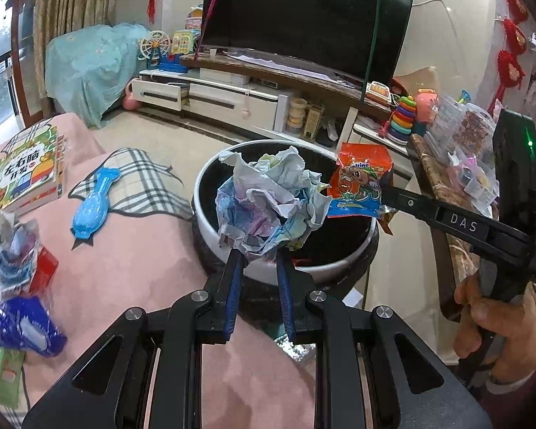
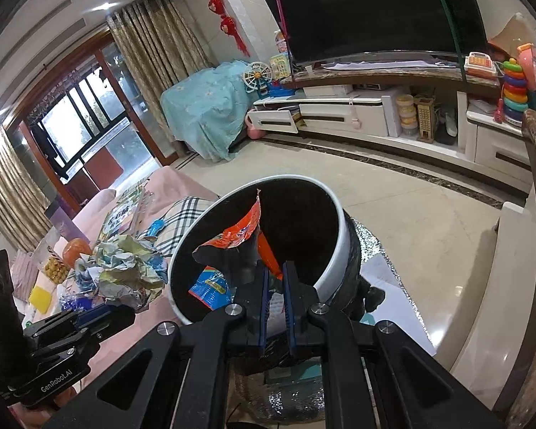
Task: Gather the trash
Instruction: 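Carry both items over the bin and open both tools to release them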
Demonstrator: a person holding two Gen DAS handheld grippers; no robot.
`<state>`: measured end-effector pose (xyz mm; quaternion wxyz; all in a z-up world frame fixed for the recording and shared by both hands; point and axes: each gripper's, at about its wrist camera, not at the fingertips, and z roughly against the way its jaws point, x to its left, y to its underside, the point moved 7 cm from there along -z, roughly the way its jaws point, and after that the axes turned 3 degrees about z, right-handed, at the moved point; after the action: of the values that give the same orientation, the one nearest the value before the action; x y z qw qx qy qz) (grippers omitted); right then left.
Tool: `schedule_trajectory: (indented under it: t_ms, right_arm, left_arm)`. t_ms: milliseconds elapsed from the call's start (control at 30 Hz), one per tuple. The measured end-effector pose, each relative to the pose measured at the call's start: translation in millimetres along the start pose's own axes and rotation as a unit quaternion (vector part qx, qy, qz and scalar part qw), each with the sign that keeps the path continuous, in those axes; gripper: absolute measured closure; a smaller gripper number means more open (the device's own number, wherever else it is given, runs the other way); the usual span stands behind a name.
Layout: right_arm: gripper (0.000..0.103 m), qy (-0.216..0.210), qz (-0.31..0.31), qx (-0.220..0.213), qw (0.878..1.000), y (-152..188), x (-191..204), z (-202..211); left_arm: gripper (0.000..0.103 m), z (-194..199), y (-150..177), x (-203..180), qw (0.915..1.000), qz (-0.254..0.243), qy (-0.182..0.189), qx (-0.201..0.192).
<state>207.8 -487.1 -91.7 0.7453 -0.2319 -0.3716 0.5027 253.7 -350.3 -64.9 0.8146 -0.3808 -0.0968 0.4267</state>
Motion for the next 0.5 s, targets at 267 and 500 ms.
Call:
schedule_trajectory:
  t_ms: [267, 500]
  right_arm:
    - [0.095, 0.015, 0.008, 0.010, 1.000, -13.0, -7.2, -12.7]
    - [0.095, 0.026, 0.019, 0.024, 0.999, -19.8, -10.6, -23.0]
  left_arm:
    - [0.085, -17.0, -11.8, -4.2, 0.9999, -0.002, 0.001, 0.013]
    - [0.085, -32.3, -17.6, -4.7, 0.9996, -0.002, -0.001, 0.027]
